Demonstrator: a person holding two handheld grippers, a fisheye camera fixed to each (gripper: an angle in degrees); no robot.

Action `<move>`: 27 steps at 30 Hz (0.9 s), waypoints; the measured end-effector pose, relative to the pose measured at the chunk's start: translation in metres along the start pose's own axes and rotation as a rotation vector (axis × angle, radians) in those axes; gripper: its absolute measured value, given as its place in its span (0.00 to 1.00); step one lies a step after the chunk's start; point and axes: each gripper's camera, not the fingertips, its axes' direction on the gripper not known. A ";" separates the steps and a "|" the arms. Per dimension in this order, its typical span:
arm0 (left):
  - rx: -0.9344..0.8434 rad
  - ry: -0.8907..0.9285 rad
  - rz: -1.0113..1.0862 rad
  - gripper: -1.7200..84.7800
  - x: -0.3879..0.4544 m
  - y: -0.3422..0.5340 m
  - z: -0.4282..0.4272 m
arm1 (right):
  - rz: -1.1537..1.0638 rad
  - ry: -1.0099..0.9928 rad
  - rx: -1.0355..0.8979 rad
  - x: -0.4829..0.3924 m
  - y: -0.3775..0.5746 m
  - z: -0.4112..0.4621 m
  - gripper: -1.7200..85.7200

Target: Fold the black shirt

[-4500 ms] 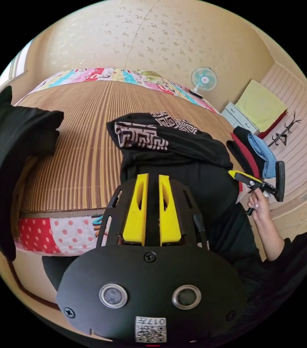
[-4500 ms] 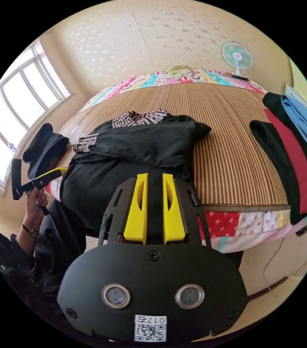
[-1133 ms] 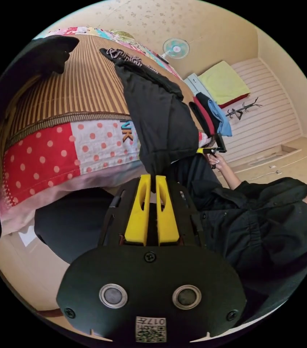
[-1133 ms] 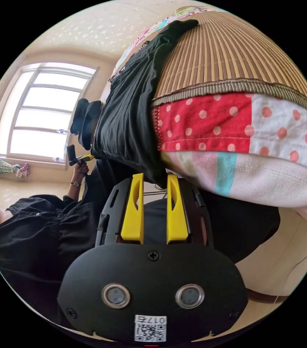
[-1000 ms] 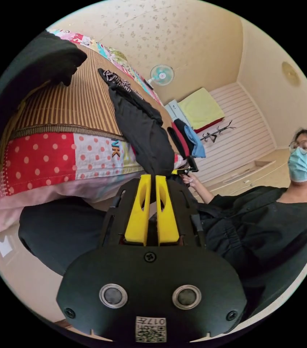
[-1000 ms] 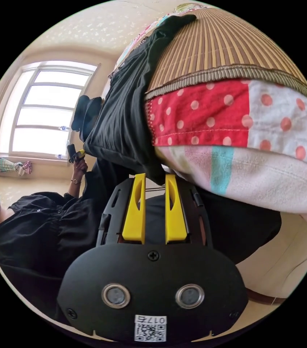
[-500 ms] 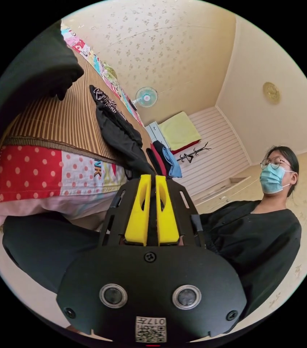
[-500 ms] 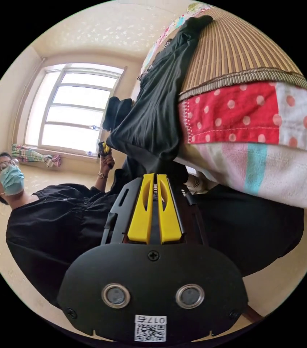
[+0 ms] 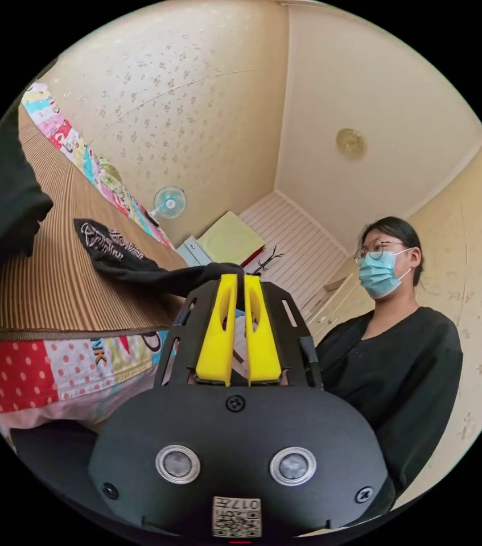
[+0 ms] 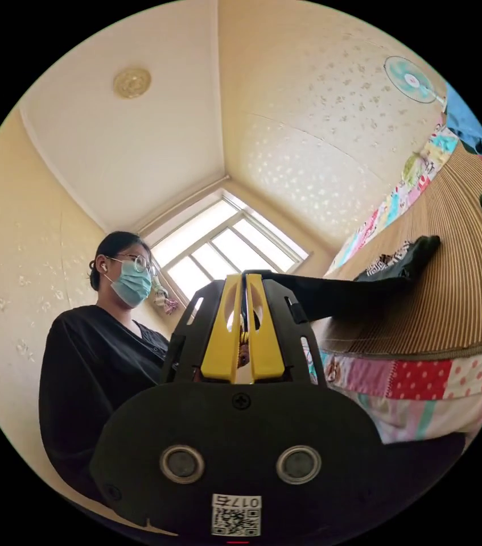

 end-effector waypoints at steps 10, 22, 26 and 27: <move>0.026 -0.047 0.236 0.02 0.072 -0.012 0.004 | -0.181 -0.037 0.086 -0.029 -0.007 -0.005 0.03; 0.056 -0.493 -0.202 0.02 -0.115 -0.070 0.091 | 0.231 0.553 0.204 0.170 -0.021 0.034 0.03; 0.073 -0.647 -0.338 0.02 -0.187 -0.099 0.115 | 0.186 0.757 0.077 0.233 -0.046 0.081 0.03; 0.083 -0.637 -0.358 0.02 -0.198 -0.102 0.119 | 0.178 0.793 0.054 0.243 -0.048 0.089 0.03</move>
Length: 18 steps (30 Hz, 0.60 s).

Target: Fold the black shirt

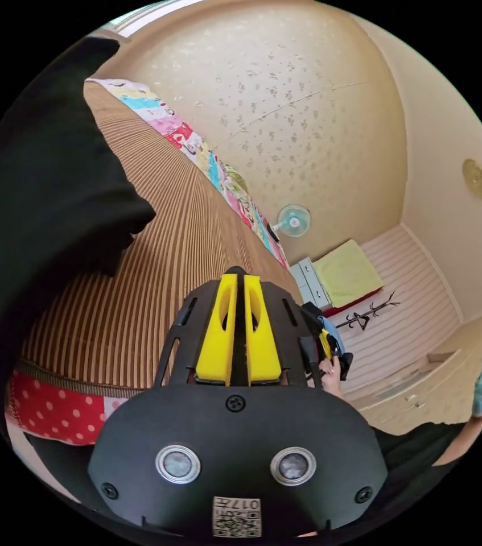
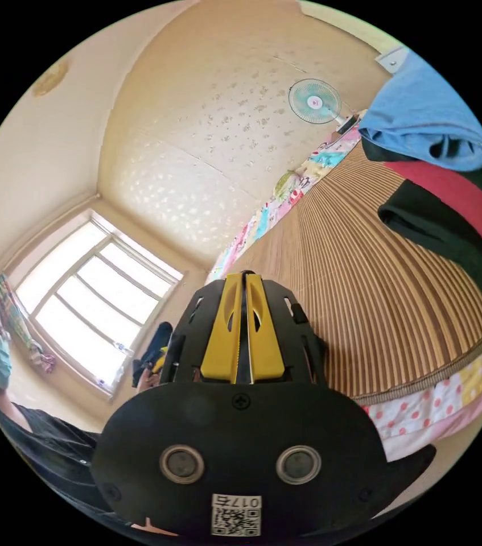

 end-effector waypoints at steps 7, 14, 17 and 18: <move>0.005 -0.055 -0.087 0.04 -0.030 -0.038 0.072 | 0.097 0.170 -0.067 0.071 0.012 0.100 0.03; 0.059 -0.054 -0.138 0.14 -0.060 -0.057 0.097 | 0.128 0.114 -0.020 0.124 0.055 0.134 0.07; 0.054 -0.056 -0.106 0.18 -0.057 -0.065 0.094 | 0.200 0.126 -0.001 0.144 0.067 0.139 0.17; 0.052 -0.053 -0.095 0.18 -0.056 -0.065 0.092 | 0.208 0.129 -0.005 0.148 0.069 0.140 0.19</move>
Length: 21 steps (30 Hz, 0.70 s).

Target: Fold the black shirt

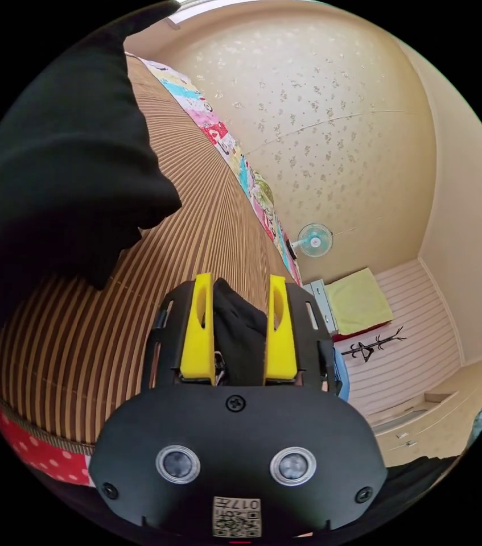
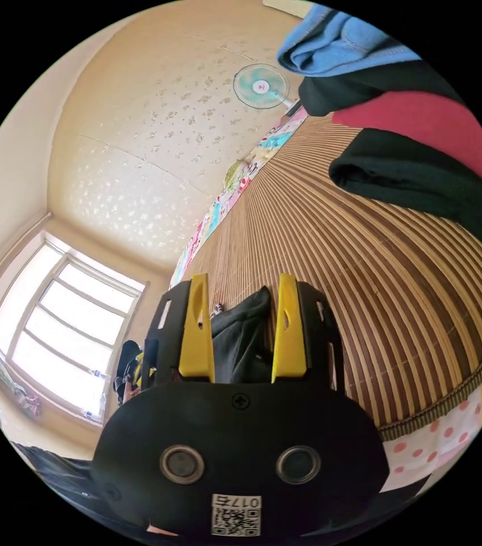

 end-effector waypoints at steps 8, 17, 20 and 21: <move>0.027 -0.116 0.021 0.26 0.003 0.061 -0.087 | -0.210 -0.039 -0.155 -0.043 0.065 0.009 0.15; -0.175 -0.067 -0.092 0.25 -0.049 0.138 -0.066 | -0.465 0.204 -0.304 -0.075 0.213 0.045 0.10; -0.126 -0.053 -0.140 0.24 -0.059 0.142 -0.069 | -0.405 0.149 -0.346 -0.052 0.235 0.056 0.10; -0.120 -0.054 -0.144 0.24 -0.060 0.143 -0.071 | -0.394 0.133 -0.355 -0.047 0.238 0.057 0.10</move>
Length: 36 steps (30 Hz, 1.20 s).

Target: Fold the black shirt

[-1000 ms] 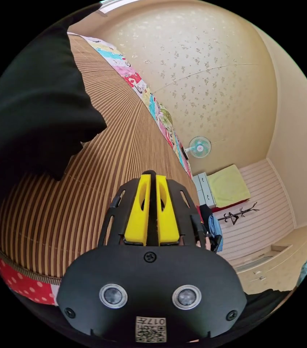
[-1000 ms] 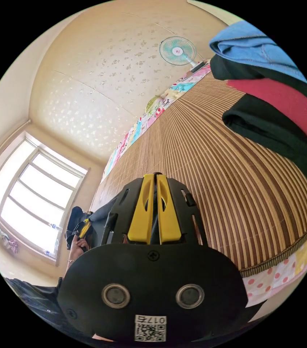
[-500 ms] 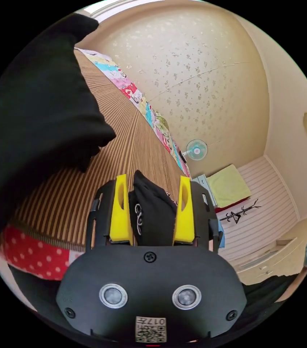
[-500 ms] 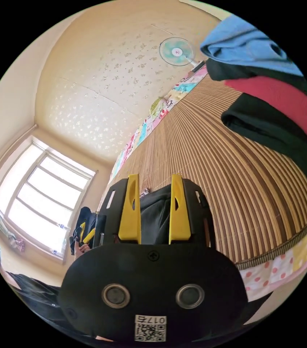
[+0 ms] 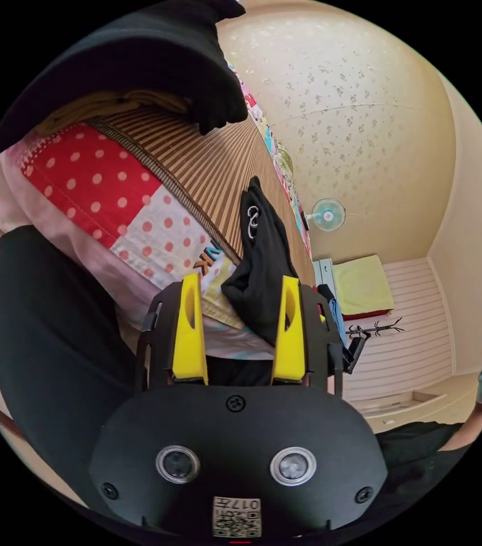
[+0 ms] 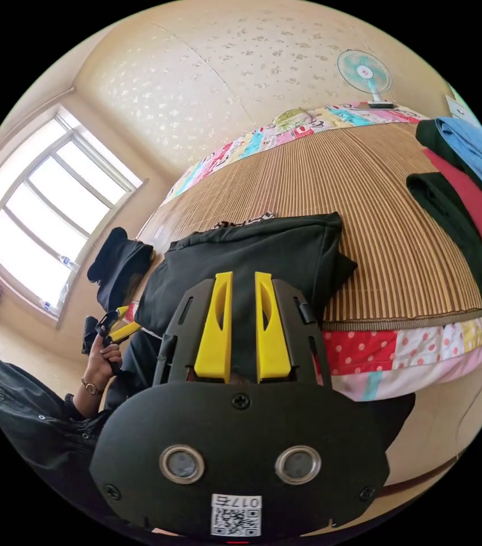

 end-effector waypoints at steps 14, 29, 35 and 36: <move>-0.079 0.031 -0.071 0.22 -0.034 0.001 0.017 | 0.022 -0.078 -0.035 0.021 0.072 0.053 0.09; -0.014 0.163 0.123 0.06 -0.018 0.026 0.009 | -0.346 -0.219 -0.566 -0.147 0.006 0.207 0.19; -0.018 0.136 0.229 0.06 0.003 0.042 0.021 | -0.403 -0.072 -0.809 -0.244 -0.031 0.335 0.23; -0.018 0.135 0.238 0.06 0.005 0.044 0.022 | -0.416 -0.035 -0.842 -0.253 -0.030 0.348 0.23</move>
